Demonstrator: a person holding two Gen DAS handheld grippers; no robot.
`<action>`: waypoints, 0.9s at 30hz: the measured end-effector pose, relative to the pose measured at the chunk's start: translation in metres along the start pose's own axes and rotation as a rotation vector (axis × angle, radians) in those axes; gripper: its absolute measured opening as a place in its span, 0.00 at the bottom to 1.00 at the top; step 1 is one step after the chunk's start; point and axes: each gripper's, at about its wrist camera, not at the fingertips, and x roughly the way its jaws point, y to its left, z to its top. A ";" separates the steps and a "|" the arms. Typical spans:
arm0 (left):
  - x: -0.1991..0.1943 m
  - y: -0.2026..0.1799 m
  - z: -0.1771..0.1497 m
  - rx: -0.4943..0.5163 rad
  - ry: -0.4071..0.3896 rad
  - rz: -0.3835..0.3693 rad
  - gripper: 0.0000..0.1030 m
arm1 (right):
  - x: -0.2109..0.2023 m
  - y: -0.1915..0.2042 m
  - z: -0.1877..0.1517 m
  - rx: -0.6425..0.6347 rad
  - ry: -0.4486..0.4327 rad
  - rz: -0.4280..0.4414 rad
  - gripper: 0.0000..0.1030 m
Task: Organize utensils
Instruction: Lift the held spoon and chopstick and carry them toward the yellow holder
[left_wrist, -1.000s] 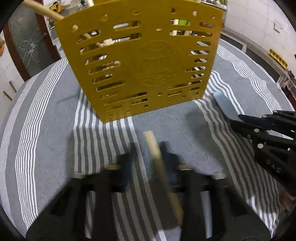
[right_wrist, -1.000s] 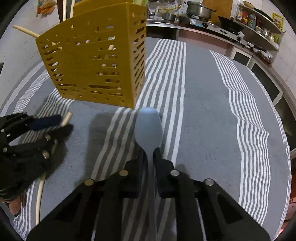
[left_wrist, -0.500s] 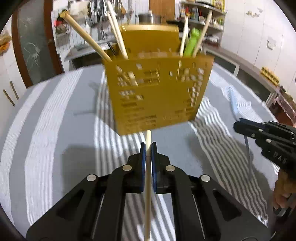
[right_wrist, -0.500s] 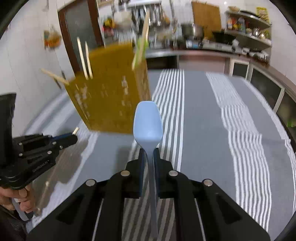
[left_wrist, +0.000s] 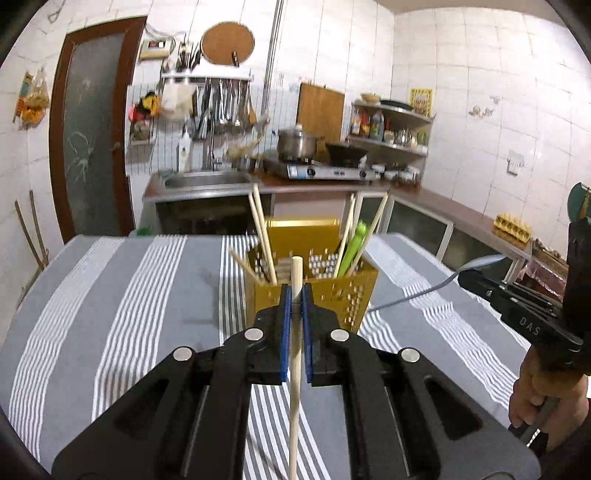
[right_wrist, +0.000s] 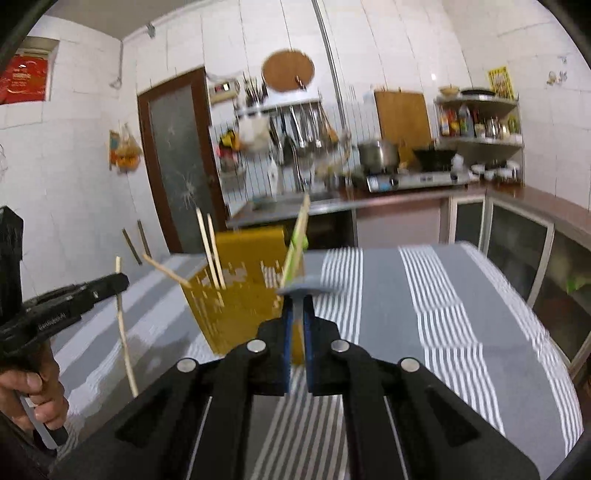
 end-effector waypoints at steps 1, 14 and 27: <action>-0.003 -0.002 0.003 0.008 -0.014 -0.001 0.05 | -0.005 0.003 0.003 -0.006 -0.020 0.004 0.05; 0.014 0.011 -0.014 0.013 0.011 0.021 0.05 | 0.030 -0.021 -0.029 -0.031 0.148 -0.020 0.50; 0.034 0.021 -0.015 -0.014 0.022 0.000 0.05 | 0.149 -0.004 -0.079 -0.376 0.528 0.022 0.45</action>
